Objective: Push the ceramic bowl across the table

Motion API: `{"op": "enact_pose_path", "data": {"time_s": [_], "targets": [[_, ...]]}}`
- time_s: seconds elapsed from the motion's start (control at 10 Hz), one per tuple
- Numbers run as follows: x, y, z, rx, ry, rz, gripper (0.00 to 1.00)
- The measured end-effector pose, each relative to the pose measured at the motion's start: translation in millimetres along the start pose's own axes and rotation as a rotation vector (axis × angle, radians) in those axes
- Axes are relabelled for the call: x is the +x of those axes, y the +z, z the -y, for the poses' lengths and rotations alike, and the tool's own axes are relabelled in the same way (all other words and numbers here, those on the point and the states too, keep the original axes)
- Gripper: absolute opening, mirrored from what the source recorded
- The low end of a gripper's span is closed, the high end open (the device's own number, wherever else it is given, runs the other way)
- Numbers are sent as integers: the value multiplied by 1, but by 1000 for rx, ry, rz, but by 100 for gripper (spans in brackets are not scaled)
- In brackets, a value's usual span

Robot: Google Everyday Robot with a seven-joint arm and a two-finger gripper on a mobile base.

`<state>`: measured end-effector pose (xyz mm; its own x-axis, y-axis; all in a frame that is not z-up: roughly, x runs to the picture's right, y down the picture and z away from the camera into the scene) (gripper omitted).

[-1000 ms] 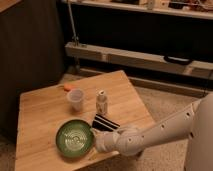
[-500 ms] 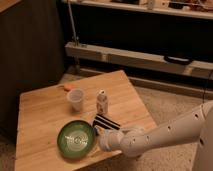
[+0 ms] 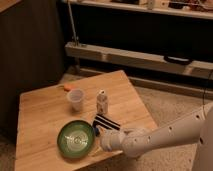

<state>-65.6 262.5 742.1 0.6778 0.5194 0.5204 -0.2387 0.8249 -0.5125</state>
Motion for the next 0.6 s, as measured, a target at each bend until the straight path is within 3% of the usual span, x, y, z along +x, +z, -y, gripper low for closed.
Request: {"op": "enact_pose_path", "data": {"time_s": [0.6], "targets": [[-4,10,-2,-17,-10,9,80]]}}
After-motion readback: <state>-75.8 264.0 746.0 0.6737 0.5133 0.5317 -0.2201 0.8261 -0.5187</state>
